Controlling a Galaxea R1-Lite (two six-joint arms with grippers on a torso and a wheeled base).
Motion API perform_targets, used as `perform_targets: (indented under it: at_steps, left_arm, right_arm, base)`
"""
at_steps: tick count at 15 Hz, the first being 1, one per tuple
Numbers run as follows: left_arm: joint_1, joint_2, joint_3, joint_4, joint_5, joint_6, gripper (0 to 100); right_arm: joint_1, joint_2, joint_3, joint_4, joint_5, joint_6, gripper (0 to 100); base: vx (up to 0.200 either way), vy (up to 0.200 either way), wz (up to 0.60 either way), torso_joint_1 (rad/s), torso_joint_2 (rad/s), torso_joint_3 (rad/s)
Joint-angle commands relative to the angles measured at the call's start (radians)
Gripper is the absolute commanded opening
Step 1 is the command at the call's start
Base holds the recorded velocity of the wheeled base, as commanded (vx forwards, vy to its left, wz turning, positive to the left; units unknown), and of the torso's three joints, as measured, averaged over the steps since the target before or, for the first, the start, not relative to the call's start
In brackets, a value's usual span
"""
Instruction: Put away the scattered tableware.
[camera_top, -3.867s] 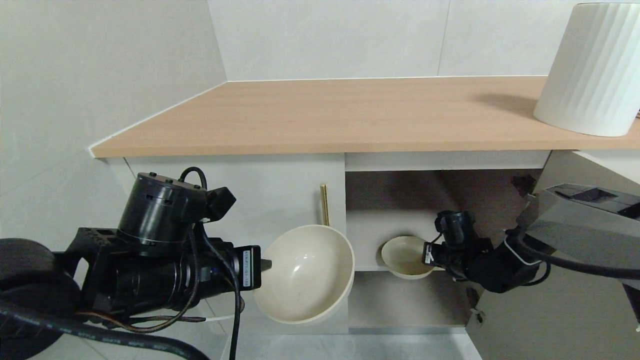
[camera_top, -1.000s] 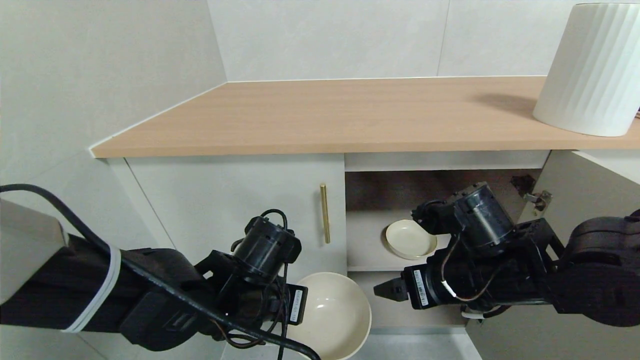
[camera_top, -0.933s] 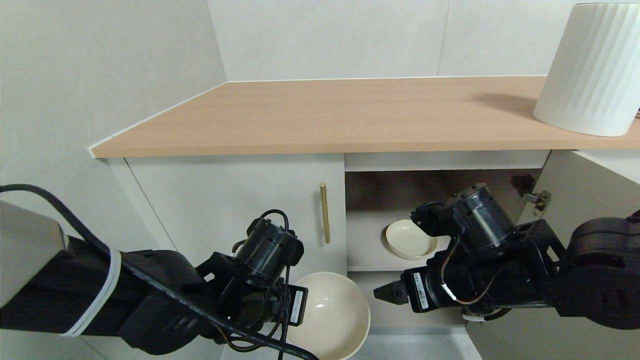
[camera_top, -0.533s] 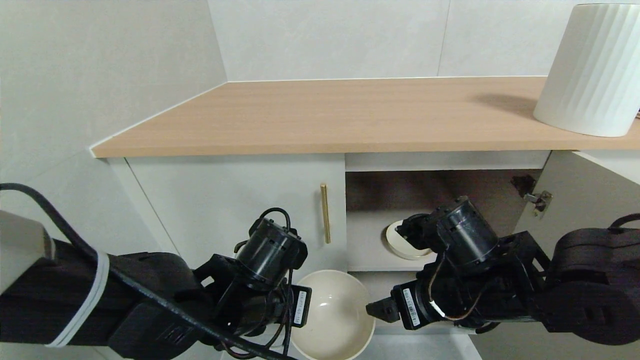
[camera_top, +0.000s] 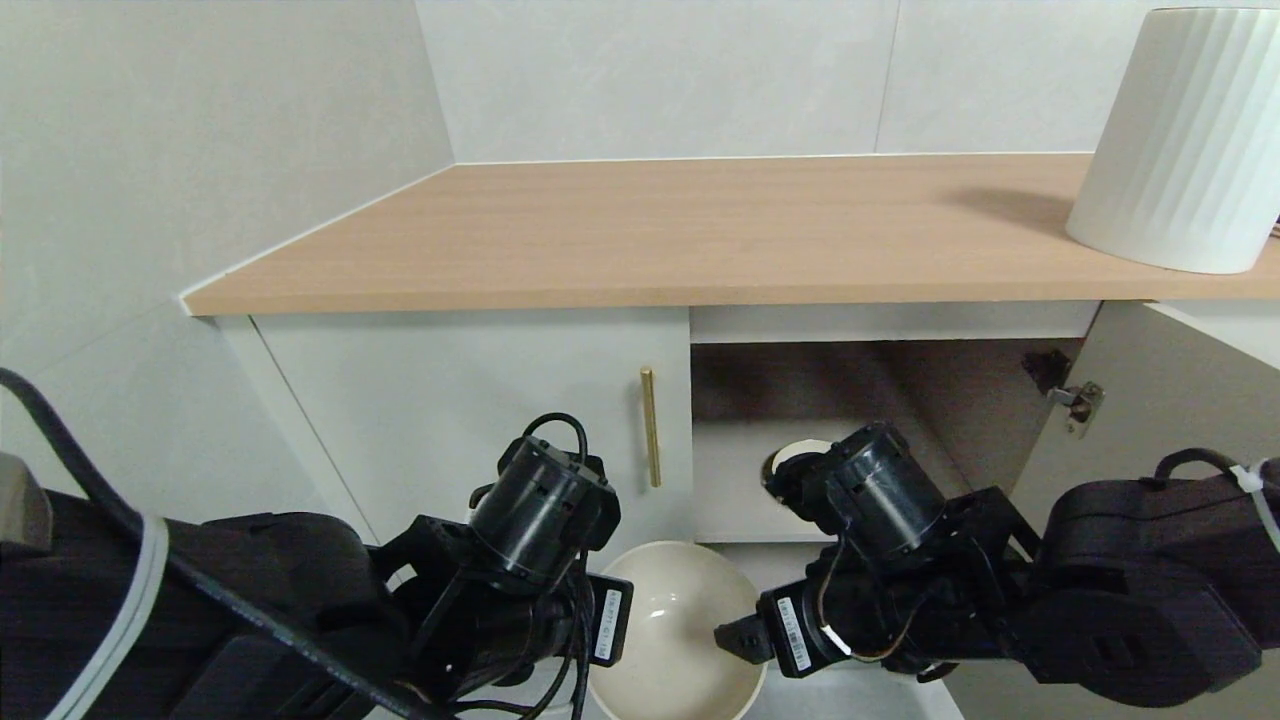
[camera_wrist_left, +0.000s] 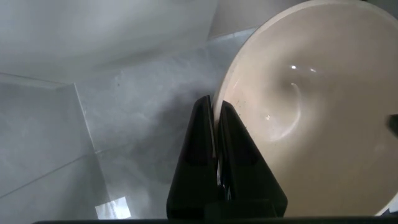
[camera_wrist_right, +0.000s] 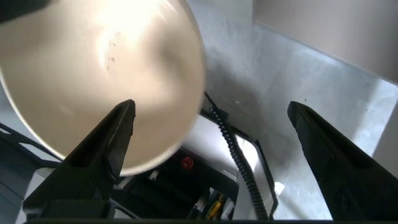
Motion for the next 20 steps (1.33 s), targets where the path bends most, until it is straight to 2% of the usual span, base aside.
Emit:
perform_targets:
  at_steps: [1,6,7,20]
  left_arm:
    - [-0.005,-0.003,0.001,-0.001,0.001,-0.001,0]
    - [-0.005,-0.002,0.001,-0.003,0.001,-0.002,0]
    - [-0.005,-0.002,0.001,-0.001,0.001,-0.002,0]
    - [-0.005,0.004,-0.001,-0.003,0.000,-0.004,0]
  right_arm:
    - [0.003,0.023,0.000,-0.003,0.000,0.002,100]
    - [0.003,0.029,-0.002,-0.012,0.000,0.002,100]
    - [0.003,0.037,-0.002,-0.015,0.000,0.002,0]
    - [0.003,0.043,-0.003,-0.017,0.000,0.003,0]
  base:
    - [0.000,0.000,0.00,0.000,0.00,0.000]
    - [0.000,0.000,0.00,0.000,0.00,0.000]
    - [0.000,0.000,0.00,0.000,0.00,0.000]
    - [0.000,0.000,0.00,0.000,0.00,0.000]
